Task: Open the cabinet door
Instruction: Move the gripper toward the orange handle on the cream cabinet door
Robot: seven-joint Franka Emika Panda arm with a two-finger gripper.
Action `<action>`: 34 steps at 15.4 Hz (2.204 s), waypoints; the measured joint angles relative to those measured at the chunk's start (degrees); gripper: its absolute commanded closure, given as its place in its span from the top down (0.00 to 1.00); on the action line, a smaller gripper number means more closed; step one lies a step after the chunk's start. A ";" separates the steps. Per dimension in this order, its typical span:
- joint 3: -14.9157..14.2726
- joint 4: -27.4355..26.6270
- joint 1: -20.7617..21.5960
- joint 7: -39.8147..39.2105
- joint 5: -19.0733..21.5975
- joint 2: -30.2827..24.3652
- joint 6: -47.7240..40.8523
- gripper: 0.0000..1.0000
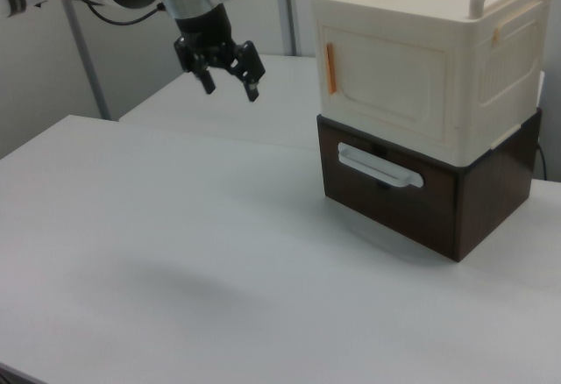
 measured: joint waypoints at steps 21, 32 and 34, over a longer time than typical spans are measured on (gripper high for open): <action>-0.21 -0.32 -3.65 3.38 7.89 9.93 40.04 0.56; -0.22 -0.29 -4.63 3.40 7.89 12.30 45.66 0.52; -0.22 -0.27 -4.78 3.49 7.89 12.31 46.72 0.52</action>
